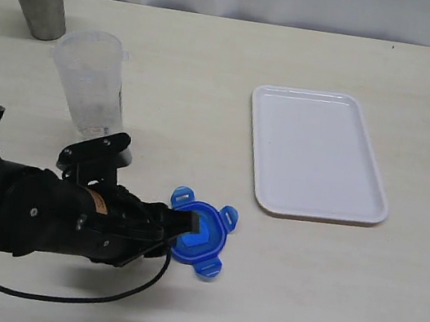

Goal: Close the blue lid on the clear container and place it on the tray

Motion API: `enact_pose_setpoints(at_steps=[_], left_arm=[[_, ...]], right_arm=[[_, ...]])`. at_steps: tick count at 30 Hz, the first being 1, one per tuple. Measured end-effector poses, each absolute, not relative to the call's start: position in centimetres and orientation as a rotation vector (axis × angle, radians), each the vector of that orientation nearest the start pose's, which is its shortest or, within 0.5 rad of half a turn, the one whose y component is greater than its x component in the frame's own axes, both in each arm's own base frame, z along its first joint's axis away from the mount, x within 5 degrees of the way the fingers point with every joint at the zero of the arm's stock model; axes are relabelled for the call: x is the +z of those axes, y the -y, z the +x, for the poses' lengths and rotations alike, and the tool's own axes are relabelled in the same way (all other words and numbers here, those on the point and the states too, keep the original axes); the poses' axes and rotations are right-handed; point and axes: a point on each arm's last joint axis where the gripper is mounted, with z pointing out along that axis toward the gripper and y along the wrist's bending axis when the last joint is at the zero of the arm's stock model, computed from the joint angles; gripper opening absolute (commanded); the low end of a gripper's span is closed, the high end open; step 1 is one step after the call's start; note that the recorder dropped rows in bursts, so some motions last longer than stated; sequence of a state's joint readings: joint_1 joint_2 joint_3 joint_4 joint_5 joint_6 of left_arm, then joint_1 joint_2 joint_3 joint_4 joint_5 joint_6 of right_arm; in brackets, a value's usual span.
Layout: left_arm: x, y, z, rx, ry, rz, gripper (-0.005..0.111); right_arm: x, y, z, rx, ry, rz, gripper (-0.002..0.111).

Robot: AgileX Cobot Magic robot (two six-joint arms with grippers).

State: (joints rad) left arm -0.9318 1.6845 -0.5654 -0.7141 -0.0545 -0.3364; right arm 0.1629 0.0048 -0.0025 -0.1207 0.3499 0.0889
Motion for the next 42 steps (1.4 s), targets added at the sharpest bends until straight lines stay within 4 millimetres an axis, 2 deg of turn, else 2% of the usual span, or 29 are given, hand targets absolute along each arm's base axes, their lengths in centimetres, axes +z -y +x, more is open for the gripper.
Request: enact_pose_setpoints(at_steps=[4, 11, 22, 32, 34, 35, 37, 42], left_arm=[[12.0, 21.4, 16.6, -0.658, -2.675, -0.187, 0.045], [9.8, 21.3, 16.4, -0.577, -2.749, -0.211, 0.045], [10.9, 23.1, 17.8, -0.649, -2.694, -0.224, 0.045], [10.7, 23.1, 17.5, -0.634, -2.735, -0.177, 0.045], [10.7, 23.0, 17.7, -0.633, -2.725, -0.183, 0.042], [10.7, 23.0, 17.7, -0.632, -2.725, -0.186, 0.035], [10.7, 22.7, 18.0, -0.626, -2.728, -0.207, 0.029], [10.6, 22.6, 18.0, -0.619, -2.741, -0.196, 0.029]], right_arm=[[18.2, -0.5, 5.3, 0.059, -1.828, -0.143, 0.004], [18.2, -0.5, 5.3, 0.059, -1.828, -0.143, 0.004], [18.2, -0.5, 5.3, 0.059, -1.828, -0.143, 0.004], [18.2, -0.5, 5.3, 0.059, -1.828, -0.143, 0.004], [18.2, -0.5, 5.3, 0.059, -1.828, -0.143, 0.004], [18.2, -0.5, 5.3, 0.059, -1.828, -0.143, 0.004], [18.2, -0.5, 5.3, 0.059, -1.828, -0.143, 0.004], [18.2, -0.5, 5.3, 0.059, -1.828, -0.143, 0.004]])
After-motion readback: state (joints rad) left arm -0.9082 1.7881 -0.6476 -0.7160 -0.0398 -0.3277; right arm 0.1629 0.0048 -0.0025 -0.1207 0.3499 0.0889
